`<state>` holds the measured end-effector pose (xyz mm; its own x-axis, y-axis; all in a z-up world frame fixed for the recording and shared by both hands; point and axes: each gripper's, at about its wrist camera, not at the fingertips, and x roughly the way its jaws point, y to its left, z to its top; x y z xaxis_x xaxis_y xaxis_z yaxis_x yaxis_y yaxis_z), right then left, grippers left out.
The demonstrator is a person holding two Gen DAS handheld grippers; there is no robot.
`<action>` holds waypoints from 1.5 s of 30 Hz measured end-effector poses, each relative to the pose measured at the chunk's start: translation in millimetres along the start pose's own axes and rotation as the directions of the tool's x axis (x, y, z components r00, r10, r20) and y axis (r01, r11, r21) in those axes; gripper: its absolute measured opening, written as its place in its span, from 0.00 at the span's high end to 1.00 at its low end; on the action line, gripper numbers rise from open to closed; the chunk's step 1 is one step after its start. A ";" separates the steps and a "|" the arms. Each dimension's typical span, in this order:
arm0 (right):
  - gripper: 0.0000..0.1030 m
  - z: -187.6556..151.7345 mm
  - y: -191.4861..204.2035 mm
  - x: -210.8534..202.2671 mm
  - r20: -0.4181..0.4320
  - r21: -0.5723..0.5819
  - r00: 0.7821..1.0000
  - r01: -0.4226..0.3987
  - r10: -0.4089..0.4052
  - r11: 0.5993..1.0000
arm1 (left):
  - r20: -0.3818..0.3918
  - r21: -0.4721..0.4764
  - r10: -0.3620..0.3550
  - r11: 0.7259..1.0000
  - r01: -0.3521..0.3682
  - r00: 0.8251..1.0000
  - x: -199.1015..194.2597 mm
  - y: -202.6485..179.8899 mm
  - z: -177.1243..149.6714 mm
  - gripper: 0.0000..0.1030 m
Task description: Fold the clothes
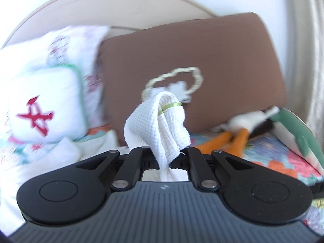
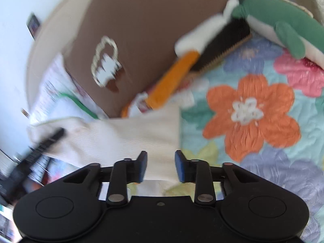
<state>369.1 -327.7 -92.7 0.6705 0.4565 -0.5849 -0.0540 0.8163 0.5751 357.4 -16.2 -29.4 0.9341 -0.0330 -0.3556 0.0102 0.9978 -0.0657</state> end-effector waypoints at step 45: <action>0.47 -58.1 115.1 57.5 0.011 -0.404 0.992 0.120 -0.126 0.907 | -0.218 0.016 -0.004 1.000 0.008 0.976 7.8 146.0 -79.7 0.27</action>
<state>358.5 -187.0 -93.3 0.6802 0.3462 -0.6461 -0.2675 0.9379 0.2209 337.7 124.6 -116.1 0.8339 -0.0488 -0.5497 0.0230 0.9983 -0.0538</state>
